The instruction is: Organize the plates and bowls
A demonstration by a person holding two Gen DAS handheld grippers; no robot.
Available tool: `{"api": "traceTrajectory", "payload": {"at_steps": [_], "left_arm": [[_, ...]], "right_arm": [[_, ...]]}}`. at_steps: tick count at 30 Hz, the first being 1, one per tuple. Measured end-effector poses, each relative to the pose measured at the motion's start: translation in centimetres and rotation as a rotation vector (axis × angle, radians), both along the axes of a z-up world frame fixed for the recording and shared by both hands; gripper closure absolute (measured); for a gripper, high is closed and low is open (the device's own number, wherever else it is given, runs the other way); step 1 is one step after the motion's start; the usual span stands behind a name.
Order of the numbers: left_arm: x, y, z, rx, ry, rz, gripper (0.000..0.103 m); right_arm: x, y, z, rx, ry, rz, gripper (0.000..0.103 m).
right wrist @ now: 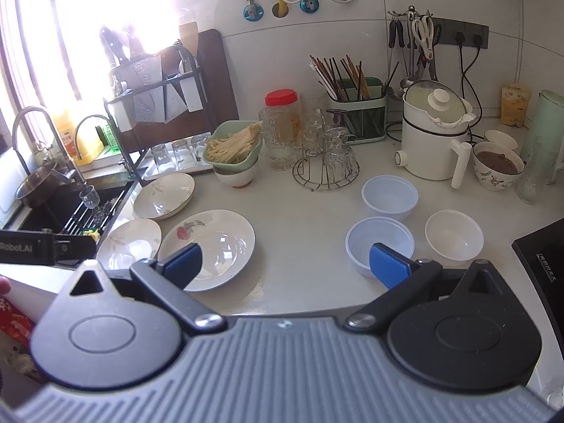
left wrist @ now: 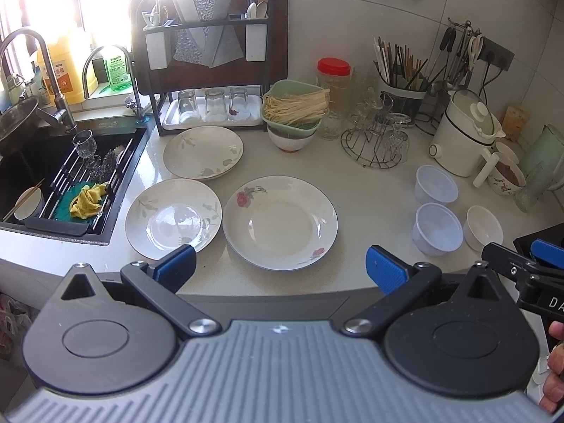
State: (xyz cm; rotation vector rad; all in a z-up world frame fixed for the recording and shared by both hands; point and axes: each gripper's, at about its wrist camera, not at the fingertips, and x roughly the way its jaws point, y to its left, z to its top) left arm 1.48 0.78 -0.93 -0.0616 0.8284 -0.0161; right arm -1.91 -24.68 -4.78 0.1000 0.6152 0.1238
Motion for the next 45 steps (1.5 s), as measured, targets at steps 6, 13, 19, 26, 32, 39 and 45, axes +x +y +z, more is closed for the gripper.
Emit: {"api": "traceTrajectory", "payload": {"at_steps": [6, 13, 19, 26, 32, 39, 45], "left_arm": [[0.1, 0.0, -0.1, -0.010, 0.003, 0.001, 0.000], [0.6, 0.0, -0.3, -0.031, 0.006, 0.018, 0.000], [1.2, -0.9, -0.4, -0.035, 0.003, 0.015, 0.000], [1.9, -1.7, -0.5, -0.022, -0.014, 0.047, 0.000], [3.0, -2.7, -1.0, -0.049, 0.002, 0.067, 0.000], [3.6, -4.3, -1.4, -0.022, -0.021, 0.066, 0.000], [4.0, -6.0, -2.3, -0.027, 0.005, 0.054, 0.000]], "right_arm": [[0.0, -0.3, -0.2, 0.011, -0.004, 0.006, 0.000], [0.1, -0.7, -0.4, 0.016, 0.000, -0.006, 0.000], [0.3, -1.0, -0.7, 0.018, -0.002, -0.017, 0.000], [1.1, -2.0, -1.2, 0.035, 0.004, -0.013, 0.000], [1.7, -2.9, -1.4, 0.017, -0.021, -0.014, 0.000], [2.1, -3.6, -1.6, -0.001, -0.061, 0.032, 0.000], [2.6, -4.8, -1.8, 0.026, -0.052, 0.078, 0.000]]}}
